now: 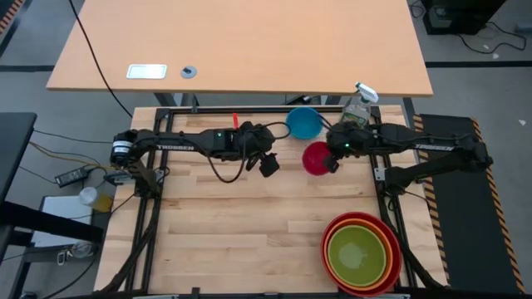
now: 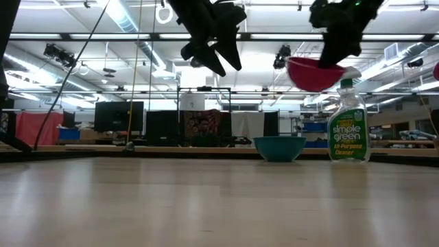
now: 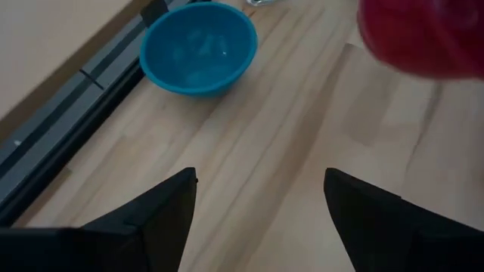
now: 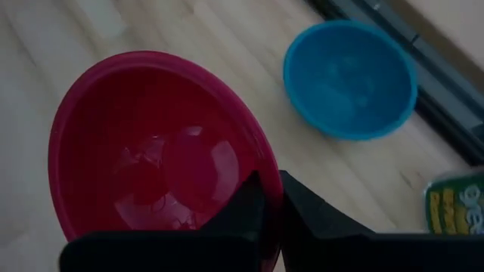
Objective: Nest bowls inside each other
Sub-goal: Stack the pink bowl into the green bowl
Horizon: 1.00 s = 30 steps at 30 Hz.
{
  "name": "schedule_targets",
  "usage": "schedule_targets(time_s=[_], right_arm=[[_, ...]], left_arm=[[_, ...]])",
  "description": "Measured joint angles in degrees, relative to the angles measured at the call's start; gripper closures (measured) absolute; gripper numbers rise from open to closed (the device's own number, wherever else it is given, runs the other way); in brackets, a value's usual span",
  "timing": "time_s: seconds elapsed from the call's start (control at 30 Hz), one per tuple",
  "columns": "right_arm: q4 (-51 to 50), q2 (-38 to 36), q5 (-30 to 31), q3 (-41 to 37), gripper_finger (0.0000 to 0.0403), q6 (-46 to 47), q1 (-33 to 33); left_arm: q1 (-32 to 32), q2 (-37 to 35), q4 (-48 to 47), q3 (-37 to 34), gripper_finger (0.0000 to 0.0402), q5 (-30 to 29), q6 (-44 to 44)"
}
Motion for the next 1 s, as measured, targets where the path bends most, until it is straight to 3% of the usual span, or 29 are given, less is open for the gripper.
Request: schedule_targets(time_s=[0.1, 0.23, 0.3, 0.43, 0.53, 0.73, 1.0], right_arm=[[-4.09, -2.71, -6.54, 0.00, 0.0375, -0.66, 0.07], [-5.41, -5.24, -27.30, 0.00, 0.0374, -4.67, 0.73], [-5.46, -5.51, -34.89, 0.00, 0.0374, -3.92, 2.45], [-6.18, -5.00, -41.76, 0.00, 0.0374, -0.41, 9.54], [-6.15, -4.49, -42.49, 0.00, 0.0374, 1.88, 16.45], [-6.27, -1.91, -34.65, 0.02, 0.0374, 6.86, 28.89], [-5.07, -1.92, -27.62, 0.02, 0.0374, 11.59, 33.47]], left_arm=[[-1.25, 0.00, -0.08, 0.00, 0.0109, 0.04, -1.01], [-3.09, 0.00, 1.03, 0.00, 0.0109, 0.13, -1.43], [-3.70, 0.00, 2.52, 0.00, 0.0109, 0.26, -1.42], [-4.21, 0.02, 6.89, 0.00, 0.0109, 0.40, 0.13], [-4.63, -0.67, 11.92, 0.00, 0.0109, 0.56, 1.28], [-5.56, -1.99, 20.05, 0.04, 0.0109, 1.99, 4.41], [-4.07, -2.08, 19.95, 0.02, 0.0109, 1.99, 3.55]])
